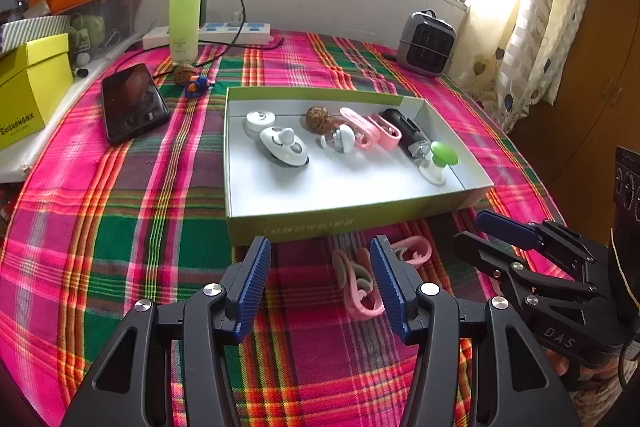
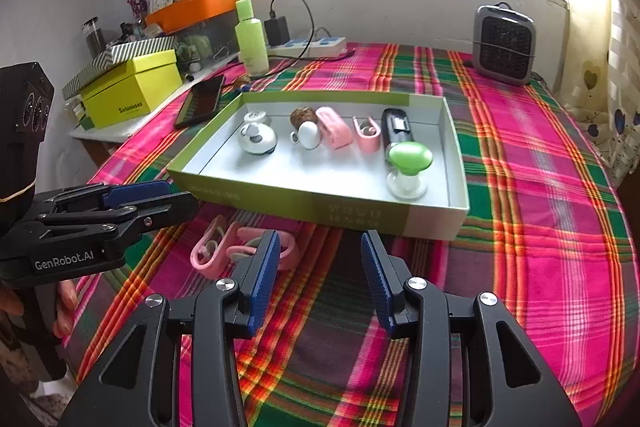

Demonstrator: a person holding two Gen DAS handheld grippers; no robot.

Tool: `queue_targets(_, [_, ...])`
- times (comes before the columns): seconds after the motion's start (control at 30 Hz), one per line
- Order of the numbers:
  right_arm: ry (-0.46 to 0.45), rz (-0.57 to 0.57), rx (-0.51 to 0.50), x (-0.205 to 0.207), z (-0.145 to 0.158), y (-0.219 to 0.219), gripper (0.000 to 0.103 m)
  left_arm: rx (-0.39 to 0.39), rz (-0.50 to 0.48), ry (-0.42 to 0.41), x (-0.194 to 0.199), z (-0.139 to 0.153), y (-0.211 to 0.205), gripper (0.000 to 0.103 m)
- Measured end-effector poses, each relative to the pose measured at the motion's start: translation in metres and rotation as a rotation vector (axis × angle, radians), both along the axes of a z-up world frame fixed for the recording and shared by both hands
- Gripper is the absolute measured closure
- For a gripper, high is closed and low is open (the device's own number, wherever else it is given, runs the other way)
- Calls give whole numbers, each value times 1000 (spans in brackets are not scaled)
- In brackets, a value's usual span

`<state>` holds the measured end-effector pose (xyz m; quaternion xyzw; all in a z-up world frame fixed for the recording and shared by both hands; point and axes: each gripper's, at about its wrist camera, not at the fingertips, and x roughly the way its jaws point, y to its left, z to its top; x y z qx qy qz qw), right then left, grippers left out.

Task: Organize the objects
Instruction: 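Withdraw both open tools from the box toward the pink clips, then grasp a pink clip with the right tool while the left tool grasps another pink clip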

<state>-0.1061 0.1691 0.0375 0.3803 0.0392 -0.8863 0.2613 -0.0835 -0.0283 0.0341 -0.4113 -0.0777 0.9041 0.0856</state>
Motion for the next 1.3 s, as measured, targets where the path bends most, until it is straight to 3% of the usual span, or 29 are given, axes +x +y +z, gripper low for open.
queue_targets(0.67, [-16, -5, 24, -1, -7, -2, 59, 4, -68, -69, 2, -23, 21, 49])
queue_targets(1.3, [-27, 64, 14, -5, -9, -15, 59, -4, 3, -72, -1, -23, -1, 49])
